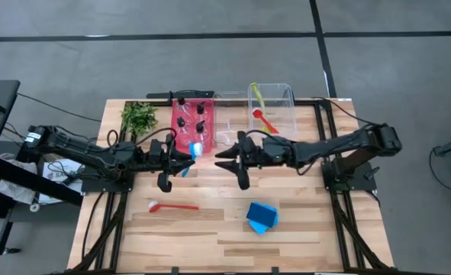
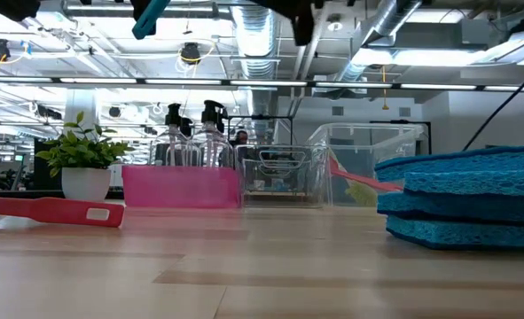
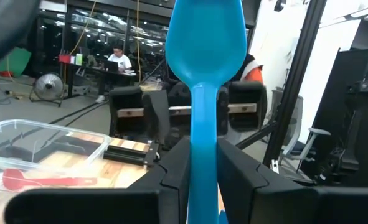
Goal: Pick & Place Kitchen Sink Supplies
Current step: Put the blue scrubbing brush into the white bin
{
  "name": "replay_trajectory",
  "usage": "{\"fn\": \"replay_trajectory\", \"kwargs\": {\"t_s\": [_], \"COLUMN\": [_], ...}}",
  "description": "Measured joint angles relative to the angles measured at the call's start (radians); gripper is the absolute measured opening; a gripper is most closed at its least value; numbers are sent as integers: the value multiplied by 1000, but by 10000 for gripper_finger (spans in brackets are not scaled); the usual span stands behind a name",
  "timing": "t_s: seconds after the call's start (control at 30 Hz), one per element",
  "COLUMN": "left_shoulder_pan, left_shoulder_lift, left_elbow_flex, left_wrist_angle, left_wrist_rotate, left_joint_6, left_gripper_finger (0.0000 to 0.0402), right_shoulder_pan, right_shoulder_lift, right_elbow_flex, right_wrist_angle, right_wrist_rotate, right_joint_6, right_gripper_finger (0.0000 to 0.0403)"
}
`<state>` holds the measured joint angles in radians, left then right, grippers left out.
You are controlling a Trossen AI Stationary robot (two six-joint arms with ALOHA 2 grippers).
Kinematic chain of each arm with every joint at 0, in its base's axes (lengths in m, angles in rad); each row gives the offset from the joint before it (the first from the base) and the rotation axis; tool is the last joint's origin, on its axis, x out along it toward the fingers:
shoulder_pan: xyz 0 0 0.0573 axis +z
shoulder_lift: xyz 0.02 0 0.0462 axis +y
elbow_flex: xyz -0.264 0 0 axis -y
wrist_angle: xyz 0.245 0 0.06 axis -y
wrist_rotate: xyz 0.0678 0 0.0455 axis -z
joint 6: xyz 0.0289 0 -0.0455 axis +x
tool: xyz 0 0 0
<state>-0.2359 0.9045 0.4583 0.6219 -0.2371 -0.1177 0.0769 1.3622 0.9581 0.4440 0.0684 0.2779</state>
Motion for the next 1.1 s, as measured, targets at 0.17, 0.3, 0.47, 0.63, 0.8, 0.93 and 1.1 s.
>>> {"fn": "replay_trajectory", "kwargs": {"t_s": [0.17, 0.3, 0.47, 0.63, 0.8, 0.93, 1.1], "left_shoulder_pan": [0, 0, 0, -1, -1, 0, 0], "left_shoulder_lift": [0, 6, 38, 81, 92, 94, 94], "left_elbow_flex": [0, 0, 0, -1, -1, -1, -1], "left_wrist_angle": [2, 9, 20, 63, 80, 80, 76], "left_wrist_rotate": [19, 27, 62, 79, 79, 75, 72], "left_joint_6": [-3, -3, -4, -27, -29, -29, -27], "left_gripper_finger": [64, 64, 64, 64, 64, 64, 64], "right_shoulder_pan": [-30, -41, -54, -68, -69, -69, -67], "right_shoulder_lift": [60, 102, 167, 238, 282, 282, 275], "right_elbow_flex": [4, 55, 154, 255, 340, 374, 374], "right_wrist_angle": [96, 88, 88, 79, 23, -68, -89], "right_wrist_rotate": [-78, -74, -74, -146, -175, -172, -174], "right_joint_6": [-15, -15, -26, -26, -39, -69, -68], "right_gripper_finger": [162, 204, 239, 244, 244, 244, 244]}}
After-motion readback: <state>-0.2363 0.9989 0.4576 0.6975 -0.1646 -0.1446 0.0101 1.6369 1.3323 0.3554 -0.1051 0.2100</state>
